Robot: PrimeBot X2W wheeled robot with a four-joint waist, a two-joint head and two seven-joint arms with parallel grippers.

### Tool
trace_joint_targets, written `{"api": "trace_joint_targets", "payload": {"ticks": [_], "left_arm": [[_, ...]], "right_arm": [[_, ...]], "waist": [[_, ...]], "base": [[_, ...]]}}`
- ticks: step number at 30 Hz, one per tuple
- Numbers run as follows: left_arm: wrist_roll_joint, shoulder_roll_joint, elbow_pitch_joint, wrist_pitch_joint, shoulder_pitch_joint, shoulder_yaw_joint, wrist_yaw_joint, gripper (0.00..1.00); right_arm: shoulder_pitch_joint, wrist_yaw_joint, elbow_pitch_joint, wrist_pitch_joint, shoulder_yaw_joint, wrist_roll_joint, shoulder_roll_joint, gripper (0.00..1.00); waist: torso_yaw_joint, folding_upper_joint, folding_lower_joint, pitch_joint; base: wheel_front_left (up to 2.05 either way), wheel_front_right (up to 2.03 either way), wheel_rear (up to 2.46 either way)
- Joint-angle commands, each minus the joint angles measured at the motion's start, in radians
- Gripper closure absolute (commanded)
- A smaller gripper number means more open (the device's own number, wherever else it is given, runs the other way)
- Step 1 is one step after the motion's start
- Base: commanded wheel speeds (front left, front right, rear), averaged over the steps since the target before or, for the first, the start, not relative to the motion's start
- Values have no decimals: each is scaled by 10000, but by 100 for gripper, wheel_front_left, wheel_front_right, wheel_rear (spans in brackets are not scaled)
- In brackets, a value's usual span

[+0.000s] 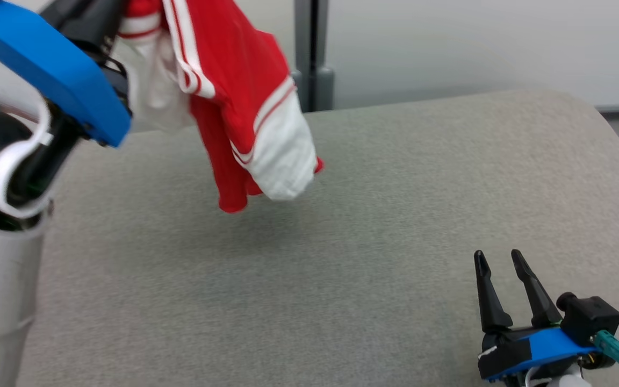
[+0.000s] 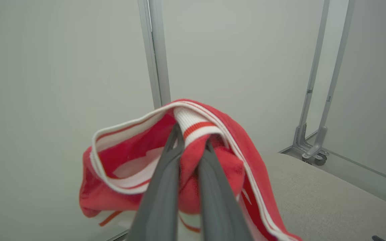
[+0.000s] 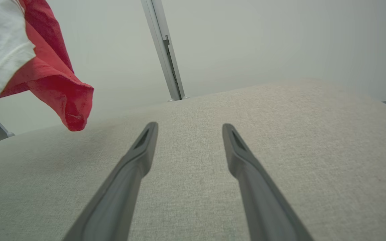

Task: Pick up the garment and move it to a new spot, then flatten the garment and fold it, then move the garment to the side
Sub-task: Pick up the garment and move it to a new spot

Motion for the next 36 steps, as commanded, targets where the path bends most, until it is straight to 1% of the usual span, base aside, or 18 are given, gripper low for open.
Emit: {"api": "trace_joint_targets", "payload": {"ticks": [1,5,8,11,14,17,18,20,21,26,28,31,36], "left_arm": [[-28,-36,-17,-48,180,-58,-22,100],[80,-302,20,-282,767,-454,5,100],[248,-401,269,-504,1359,-760,47,100],[418,-585,838,-799,2028,-1159,55,100],[1089,-614,1600,-1446,2579,-1684,68,100],[1521,-948,2619,-2084,3239,-2192,164,100],[1613,-1030,2918,-2304,3332,-2277,233,77],[1799,-1214,3536,-2716,3545,-2478,313,24],[1880,-1326,3782,-2955,3658,-2553,348,0],[1937,-1795,4372,-4184,3939,-2613,424,0],[1846,-1927,4344,-4750,4080,-2500,461,0],[1764,-2078,4132,-5639,4378,-2251,651,0],[1553,-2034,3687,-6710,5008,-1853,826,0]], "right_arm": [[-146,1,0,-43,18,50,-22,0],[-269,1,18,-53,122,132,-25,0],[-323,1,-35,-59,180,171,-25,0],[-309,1,-55,-61,150,227,-24,0],[-313,1,-86,-61,165,274,-22,0],[-293,1,-107,-59,190,306,-24,0],[-274,1,-118,-59,185,306,-22,0],[-230,1,-126,-59,149,293,-22,0],[-199,1,-122,-58,128,265,-24,0],[-110,1,-73,-59,40,115,-22,0],[-37,1,-43,-57,13,57,-24,0],[52,1,-82,-59,-64,-12,-24,0],[246,1,-192,-58,-288,-164,-24,0]], "waist": [[-154,-1,1,-28],[-744,-1,1,232],[-1141,-1,1,405],[-1442,-1,1,510],[-1644,-1,1,563],[-1761,-1,1,573],[-1773,-1,1,568],[-1759,-1,1,550],[-1727,-1,1,526],[-1413,-1,1,363],[-1232,-1,1,280],[-870,-1,1,162],[-254,-1,1,-84]], "base": [[0,0,0],[0,0,0],[0,0,0],[0,0,0],[0,0,0],[0,0,0],[0,0,0],[0,0,0],[0,0,0],[0,0,0],[0,0,0],[0,0,0],[0,0,0]]}}
